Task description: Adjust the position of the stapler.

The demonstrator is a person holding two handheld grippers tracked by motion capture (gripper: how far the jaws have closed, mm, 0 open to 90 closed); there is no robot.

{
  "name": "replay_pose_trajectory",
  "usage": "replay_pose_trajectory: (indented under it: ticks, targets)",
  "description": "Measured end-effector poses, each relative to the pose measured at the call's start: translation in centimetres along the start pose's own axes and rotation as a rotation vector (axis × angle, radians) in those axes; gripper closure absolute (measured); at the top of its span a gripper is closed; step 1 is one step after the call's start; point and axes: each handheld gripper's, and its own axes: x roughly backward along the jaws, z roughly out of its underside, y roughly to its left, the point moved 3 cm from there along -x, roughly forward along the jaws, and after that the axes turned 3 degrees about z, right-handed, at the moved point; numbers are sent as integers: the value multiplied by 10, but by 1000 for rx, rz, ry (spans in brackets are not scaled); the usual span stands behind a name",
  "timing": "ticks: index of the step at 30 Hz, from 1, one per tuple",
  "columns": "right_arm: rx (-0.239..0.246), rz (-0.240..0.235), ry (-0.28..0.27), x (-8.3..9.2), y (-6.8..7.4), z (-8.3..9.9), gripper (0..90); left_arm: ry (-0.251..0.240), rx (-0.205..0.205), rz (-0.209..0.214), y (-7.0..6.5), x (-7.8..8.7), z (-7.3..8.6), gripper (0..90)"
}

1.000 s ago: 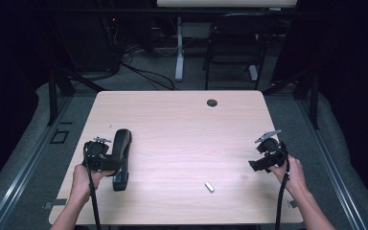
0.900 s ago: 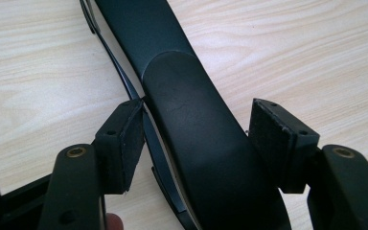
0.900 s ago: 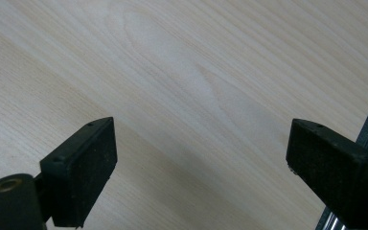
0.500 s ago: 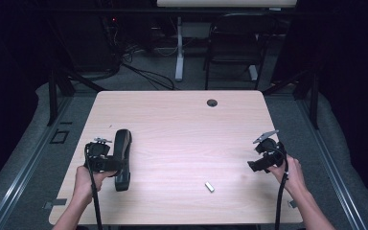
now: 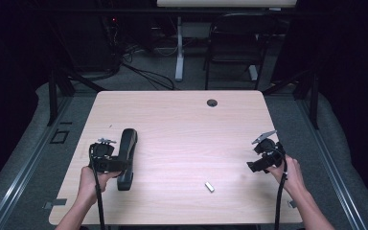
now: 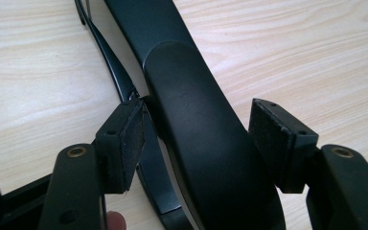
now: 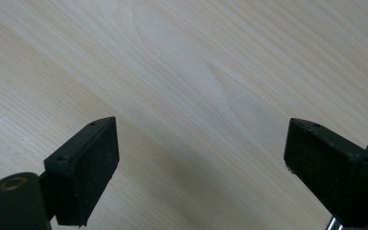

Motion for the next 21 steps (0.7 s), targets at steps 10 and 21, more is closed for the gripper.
replay_pose_trajectory:
  ticks: [10, 21]
  targets:
    - [15, 11, 5, -1, 1, -1, 116, -3, 33, 43, -8, -8, -4, 388]
    - [28, 1, 19, -4, 3, -3, 118, -26, 73, 90, -19, -18, -11, 385]
